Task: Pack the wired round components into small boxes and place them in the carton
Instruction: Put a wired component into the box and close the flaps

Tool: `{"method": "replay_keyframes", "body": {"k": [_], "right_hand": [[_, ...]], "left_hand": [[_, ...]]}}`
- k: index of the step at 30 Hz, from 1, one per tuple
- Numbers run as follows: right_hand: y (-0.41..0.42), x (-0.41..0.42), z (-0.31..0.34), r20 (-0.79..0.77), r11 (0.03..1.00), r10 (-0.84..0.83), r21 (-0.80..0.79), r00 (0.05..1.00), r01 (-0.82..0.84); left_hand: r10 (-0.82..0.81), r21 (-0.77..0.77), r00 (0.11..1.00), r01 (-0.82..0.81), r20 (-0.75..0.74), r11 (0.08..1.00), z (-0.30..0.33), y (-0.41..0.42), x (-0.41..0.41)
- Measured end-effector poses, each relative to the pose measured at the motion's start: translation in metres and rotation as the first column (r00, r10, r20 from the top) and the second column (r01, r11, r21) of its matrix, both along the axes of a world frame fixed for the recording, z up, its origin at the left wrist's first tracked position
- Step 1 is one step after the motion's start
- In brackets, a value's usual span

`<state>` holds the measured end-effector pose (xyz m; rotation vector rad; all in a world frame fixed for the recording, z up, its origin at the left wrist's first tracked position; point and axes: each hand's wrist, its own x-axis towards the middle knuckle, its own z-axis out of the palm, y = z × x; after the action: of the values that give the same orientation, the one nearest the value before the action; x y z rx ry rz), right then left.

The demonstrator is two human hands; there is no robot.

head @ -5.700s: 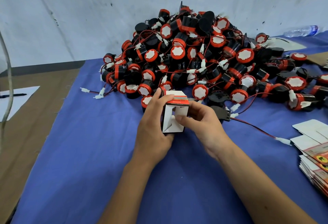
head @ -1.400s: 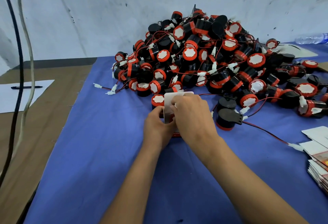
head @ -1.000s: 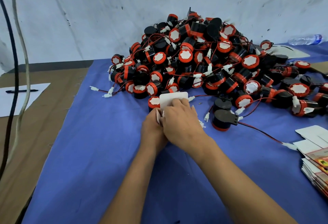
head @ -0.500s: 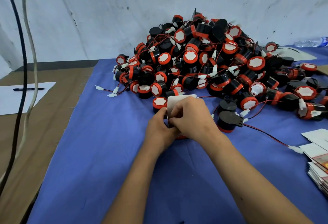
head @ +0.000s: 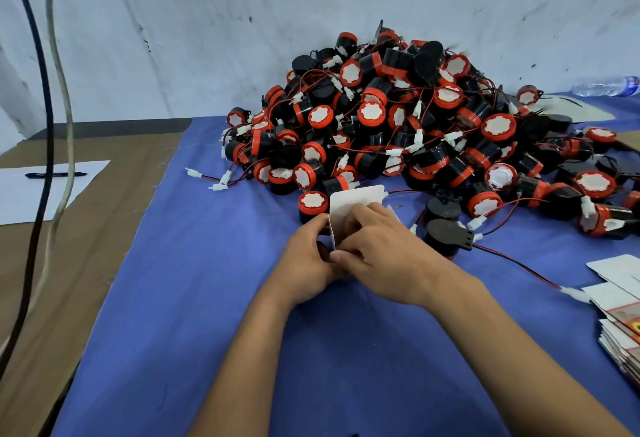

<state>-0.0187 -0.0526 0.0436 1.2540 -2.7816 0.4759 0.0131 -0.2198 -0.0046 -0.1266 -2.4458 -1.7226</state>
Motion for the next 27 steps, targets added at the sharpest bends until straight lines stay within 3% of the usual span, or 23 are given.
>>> {"method": "replay_keyframes", "body": {"k": [2, 4, 6, 8, 10, 12, 14, 16, 18, 20, 23, 25, 27], "right_hand": [[0.005, 0.001, -0.004, -0.117, 0.956, -0.024, -0.294, 0.993, -0.011], [0.012, -0.001, -0.014, -0.271, 0.791, -0.245, -0.611, 0.931, 0.031], [0.018, -0.008, -0.024, -0.081, 0.581, -0.414, -0.790, 0.907, 0.195], [0.019, -0.015, -0.031, 0.299, 0.466, -0.323, -0.775, 0.898, 0.426], [0.019, -0.020, -0.039, 0.587, 0.490, -0.072, -0.683, 0.806, 0.541], [0.019, -0.023, -0.048, 0.674, 0.559, 0.085, -0.642, 0.734, 0.525], [0.019, -0.024, -0.051, 0.658, 0.591, 0.132, -0.653, 0.742, 0.474], [0.018, -0.023, -0.051, 0.628, 0.565, 0.170, -0.693, 0.759, 0.447], [0.019, -0.022, -0.053, 0.586, 0.571, 0.234, -0.729, 0.776, 0.378], [0.026, -0.021, -0.054, 0.563, 0.642, 0.296, -0.715, 0.772, 0.276], [0.038, -0.022, -0.051, 0.589, 0.729, 0.294, -0.648, 0.753, 0.221], [0.038, -0.023, -0.053, 0.522, 0.753, 0.197, -0.623, 0.830, 0.213], [0.033, -0.022, -0.054, 0.454, 0.750, 0.133, -0.628, 0.881, 0.210]], "left_hand": [[-0.004, 0.057, 1.000, 0.003, 0.019, 0.998, -0.002, -0.001, -0.001], [-0.005, 0.066, 1.000, 0.003, 0.030, 0.998, -0.003, -0.002, -0.002], [-0.011, 0.043, 0.999, 0.009, 0.038, 0.999, -0.002, -0.003, -0.002], [-0.021, 0.063, 0.999, 0.018, 0.046, 0.998, -0.002, -0.003, -0.001], [-0.041, 0.114, 0.997, 0.033, 0.067, 0.993, -0.003, -0.005, -0.001], [-0.085, 0.209, 0.990, 0.059, 0.117, 0.976, -0.001, -0.009, 0.000], [-0.108, 0.369, 0.977, 0.032, 0.186, 0.929, 0.002, -0.010, 0.000], [-0.035, 0.464, 0.968, -0.087, 0.248, 0.882, 0.002, -0.007, -0.001], [0.078, 0.378, 0.971, -0.161, 0.226, 0.912, -0.002, -0.002, -0.004], [0.149, 0.235, 0.981, -0.175, 0.125, 0.956, -0.004, 0.003, -0.004], [0.237, 0.140, 0.972, -0.234, -0.005, 0.962, -0.005, 0.009, -0.004], [0.253, 0.157, 0.967, -0.247, -0.022, 0.956, -0.005, 0.012, -0.003], [0.179, 0.293, 0.982, -0.190, 0.065, 0.937, -0.005, 0.008, -0.001]]}}
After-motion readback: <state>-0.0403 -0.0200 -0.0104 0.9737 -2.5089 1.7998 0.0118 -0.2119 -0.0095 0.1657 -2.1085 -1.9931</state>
